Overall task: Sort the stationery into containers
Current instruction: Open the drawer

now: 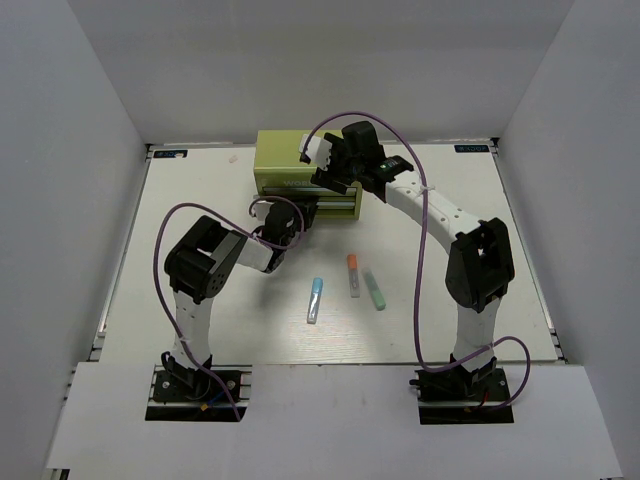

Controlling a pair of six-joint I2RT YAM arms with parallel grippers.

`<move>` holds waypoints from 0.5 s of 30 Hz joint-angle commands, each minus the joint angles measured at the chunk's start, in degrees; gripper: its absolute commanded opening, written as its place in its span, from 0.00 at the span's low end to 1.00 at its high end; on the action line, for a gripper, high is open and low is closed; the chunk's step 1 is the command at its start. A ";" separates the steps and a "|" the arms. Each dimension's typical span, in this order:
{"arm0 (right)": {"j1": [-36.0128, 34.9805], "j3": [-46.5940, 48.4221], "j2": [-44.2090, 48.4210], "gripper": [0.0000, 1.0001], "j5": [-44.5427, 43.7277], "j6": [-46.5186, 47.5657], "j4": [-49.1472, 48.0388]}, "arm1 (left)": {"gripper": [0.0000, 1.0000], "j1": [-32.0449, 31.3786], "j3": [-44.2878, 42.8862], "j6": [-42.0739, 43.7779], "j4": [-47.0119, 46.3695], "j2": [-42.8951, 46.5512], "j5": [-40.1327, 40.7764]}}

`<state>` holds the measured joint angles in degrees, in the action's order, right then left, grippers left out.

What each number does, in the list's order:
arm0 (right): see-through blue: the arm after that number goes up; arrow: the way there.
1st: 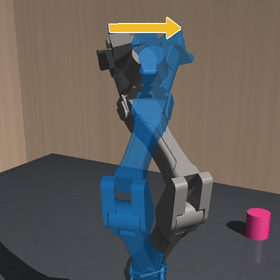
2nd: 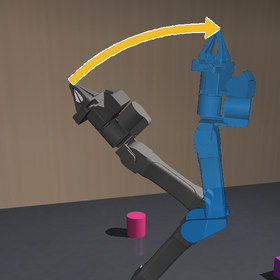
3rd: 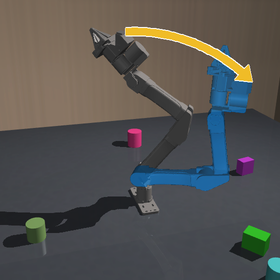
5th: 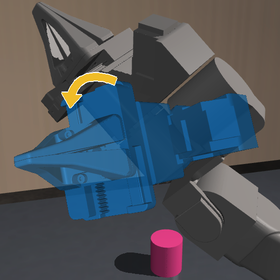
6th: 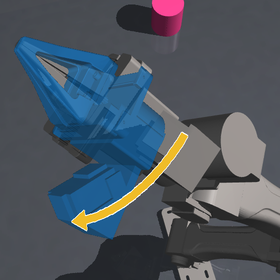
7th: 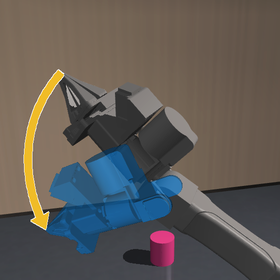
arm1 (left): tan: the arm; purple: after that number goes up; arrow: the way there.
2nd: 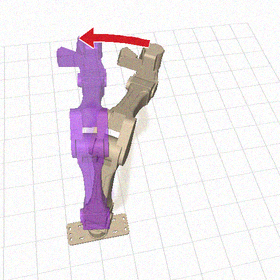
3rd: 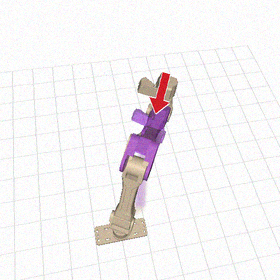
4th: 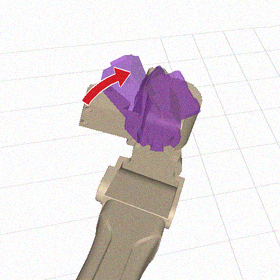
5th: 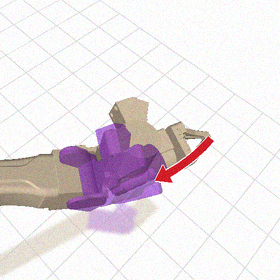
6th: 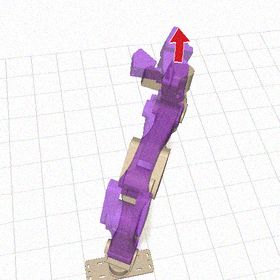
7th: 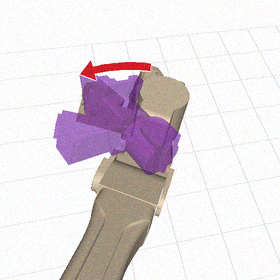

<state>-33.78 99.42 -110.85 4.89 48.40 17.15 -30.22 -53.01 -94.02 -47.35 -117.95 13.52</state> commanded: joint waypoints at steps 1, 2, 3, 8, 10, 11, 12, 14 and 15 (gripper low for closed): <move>0.73 -1.68 0.37 0.75 -0.84 -1.29 3.51 | 0.31 1.04 -3.24 2.61 5.26 1.32 4.67; 0.65 -1.68 0.28 0.75 -0.84 -1.29 3.33 | 0.29 1.04 -2.71 2.61 4.64 1.32 4.67; 0.82 -1.59 0.37 0.75 -0.84 -1.29 3.42 | 0.29 1.04 -2.71 2.61 4.12 1.32 5.20; 0.82 -1.59 0.37 0.75 -0.84 -1.29 3.94 | 0.27 1.04 -0.78 3.14 4.11 1.94 5.73; 0.73 -1.77 0.63 0.75 -0.76 -1.38 3.86 | 0.15 1.04 -0.78 3.14 4.11 1.94 6.26; 0.65 -1.77 0.63 0.75 -0.93 -1.29 3.86 | 0.13 1.04 -0.78 3.14 4.11 2.46 6.26; 0.65 -1.94 0.72 0.75 -0.93 -1.29 3.95 | 0.05 1.04 -0.78 3.14 4.11 2.46 6.26; 0.73 -1.95 0.81 0.75 -0.93 -1.29 3.95 | 0.00 1.04 -0.17 3.66 4.11 2.46 6.26; 0.65 -1.95 0.81 0.75 -1.02 -1.29 4.03 | 0.00 1.04 -0.16 3.67 4.11 3.07 6.26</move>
<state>-33.78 99.18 -110.74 4.89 48.40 16.99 -30.48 -53.04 -93.45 -46.65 -117.56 14.44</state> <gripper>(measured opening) 0.753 0.355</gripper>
